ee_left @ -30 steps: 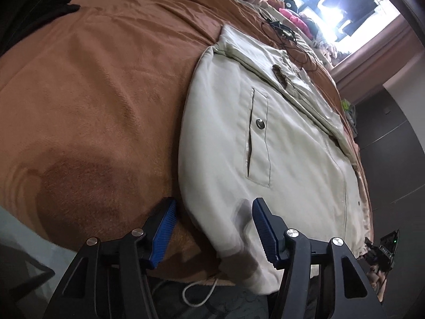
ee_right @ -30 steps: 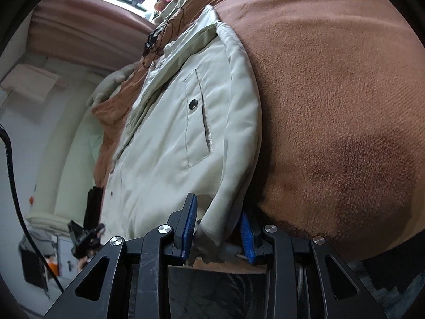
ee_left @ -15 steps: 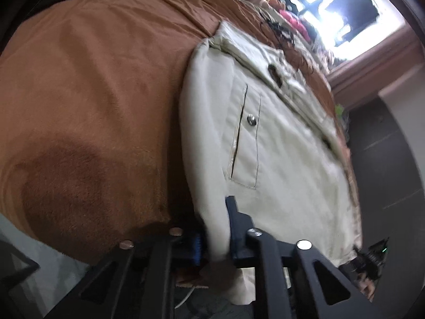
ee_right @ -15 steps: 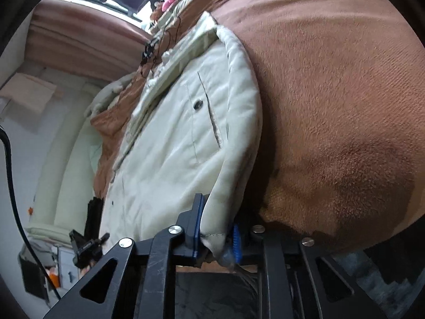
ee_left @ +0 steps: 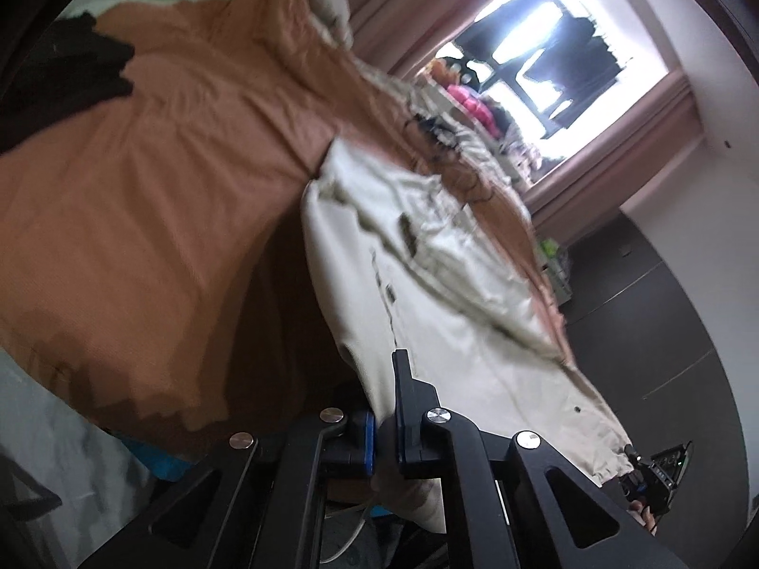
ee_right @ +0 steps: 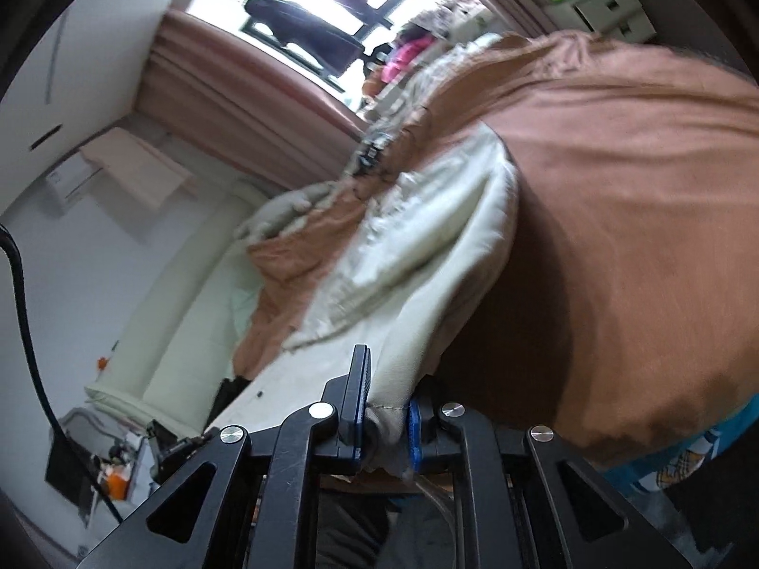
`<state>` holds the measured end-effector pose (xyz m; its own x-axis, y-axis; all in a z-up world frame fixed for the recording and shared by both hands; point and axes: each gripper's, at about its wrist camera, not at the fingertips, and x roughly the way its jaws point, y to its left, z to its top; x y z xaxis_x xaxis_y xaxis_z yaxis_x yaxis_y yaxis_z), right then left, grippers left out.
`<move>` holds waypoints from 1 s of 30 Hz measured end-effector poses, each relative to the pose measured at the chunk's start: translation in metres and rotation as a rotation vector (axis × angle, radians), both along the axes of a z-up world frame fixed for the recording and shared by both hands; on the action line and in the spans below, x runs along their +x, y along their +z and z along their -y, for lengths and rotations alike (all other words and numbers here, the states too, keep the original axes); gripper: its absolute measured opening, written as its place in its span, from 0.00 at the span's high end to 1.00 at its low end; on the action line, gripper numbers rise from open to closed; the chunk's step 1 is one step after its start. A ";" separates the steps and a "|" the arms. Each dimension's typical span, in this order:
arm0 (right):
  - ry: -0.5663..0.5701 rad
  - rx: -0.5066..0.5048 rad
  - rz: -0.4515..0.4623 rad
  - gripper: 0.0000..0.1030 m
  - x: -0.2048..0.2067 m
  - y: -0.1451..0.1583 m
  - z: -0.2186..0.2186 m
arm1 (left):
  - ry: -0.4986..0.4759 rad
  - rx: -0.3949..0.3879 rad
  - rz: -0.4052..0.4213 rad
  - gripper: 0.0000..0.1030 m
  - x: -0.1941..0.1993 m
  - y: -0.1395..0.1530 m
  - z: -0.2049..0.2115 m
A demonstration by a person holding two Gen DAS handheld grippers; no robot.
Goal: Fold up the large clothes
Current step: 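Lift the held jacket edge up with both tools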
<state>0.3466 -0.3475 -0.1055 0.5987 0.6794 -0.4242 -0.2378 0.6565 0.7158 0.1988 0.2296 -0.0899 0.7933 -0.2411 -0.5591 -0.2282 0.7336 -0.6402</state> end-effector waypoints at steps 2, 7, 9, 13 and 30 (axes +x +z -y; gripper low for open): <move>0.007 0.003 0.034 0.86 -0.010 0.017 -0.003 | 0.008 0.005 0.027 0.95 -0.011 0.015 0.000; 0.026 0.002 0.102 0.86 -0.040 0.048 -0.007 | 0.024 0.024 0.073 0.95 -0.040 0.046 0.002; 0.035 0.000 0.129 0.87 -0.054 0.058 -0.009 | 0.028 0.034 0.093 0.95 -0.057 0.054 0.004; 0.049 -0.003 0.174 0.87 -0.084 0.068 -0.012 | 0.030 0.047 0.125 0.95 -0.090 0.064 0.007; 0.070 -0.014 0.219 0.87 -0.133 0.074 -0.023 | 0.030 0.057 0.176 0.95 -0.145 0.069 0.002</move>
